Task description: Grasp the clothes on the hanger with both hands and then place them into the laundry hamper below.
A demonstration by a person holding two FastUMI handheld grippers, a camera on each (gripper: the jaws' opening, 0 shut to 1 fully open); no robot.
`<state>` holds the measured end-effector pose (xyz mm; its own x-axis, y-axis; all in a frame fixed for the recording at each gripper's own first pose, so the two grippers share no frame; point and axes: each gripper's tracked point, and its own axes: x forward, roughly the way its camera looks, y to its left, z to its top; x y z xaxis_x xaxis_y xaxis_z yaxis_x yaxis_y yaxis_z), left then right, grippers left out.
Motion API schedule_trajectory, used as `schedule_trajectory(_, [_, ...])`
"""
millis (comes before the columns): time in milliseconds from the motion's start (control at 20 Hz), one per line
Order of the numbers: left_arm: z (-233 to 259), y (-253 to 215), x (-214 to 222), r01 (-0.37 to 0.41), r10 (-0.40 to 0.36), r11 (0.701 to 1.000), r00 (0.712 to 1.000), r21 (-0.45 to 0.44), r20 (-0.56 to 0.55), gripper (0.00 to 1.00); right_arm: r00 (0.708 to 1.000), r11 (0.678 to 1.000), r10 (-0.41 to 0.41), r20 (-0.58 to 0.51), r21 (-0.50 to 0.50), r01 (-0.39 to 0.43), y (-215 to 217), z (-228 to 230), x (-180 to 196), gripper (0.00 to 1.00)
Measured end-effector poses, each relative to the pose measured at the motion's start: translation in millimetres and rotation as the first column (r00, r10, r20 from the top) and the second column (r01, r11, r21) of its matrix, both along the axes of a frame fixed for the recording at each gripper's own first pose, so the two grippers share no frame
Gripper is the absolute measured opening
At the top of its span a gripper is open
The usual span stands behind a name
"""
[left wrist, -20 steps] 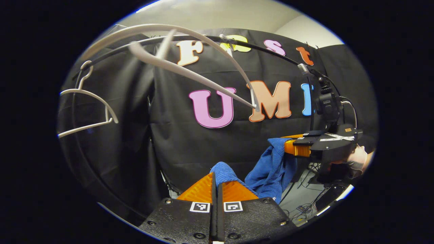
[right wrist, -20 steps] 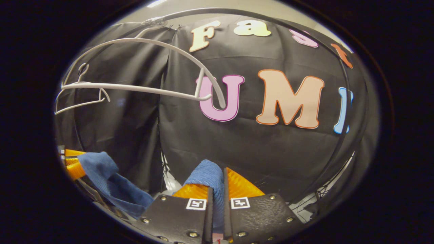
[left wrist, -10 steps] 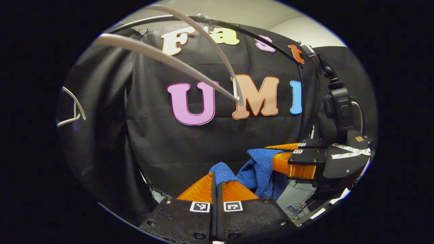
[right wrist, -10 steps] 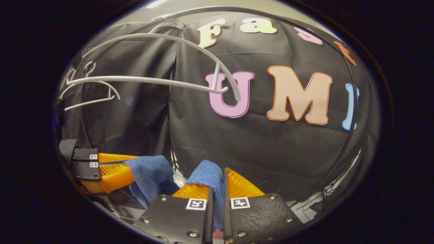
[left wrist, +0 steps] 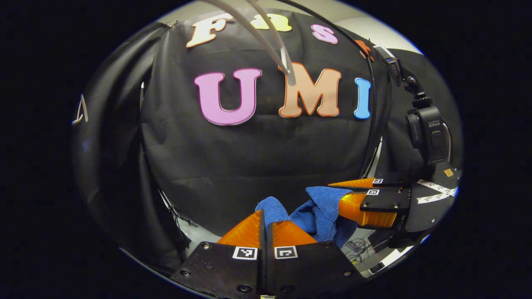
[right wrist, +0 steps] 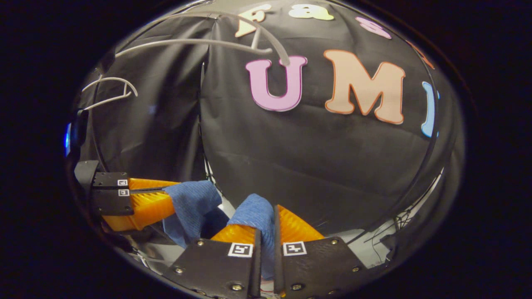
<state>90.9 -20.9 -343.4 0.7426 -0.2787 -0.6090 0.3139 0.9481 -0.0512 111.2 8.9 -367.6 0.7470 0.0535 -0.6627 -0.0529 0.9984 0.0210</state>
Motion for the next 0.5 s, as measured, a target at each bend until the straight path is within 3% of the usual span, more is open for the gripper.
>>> schedule_trajectory(500, [-75.1,15.5,-44.9,-0.023,0.028,0.999,0.981,0.025,-0.194,0.01,0.981,0.999,-0.036,-0.189,0.03,0.043,-3.1,-68.1,-55.3,0.14])
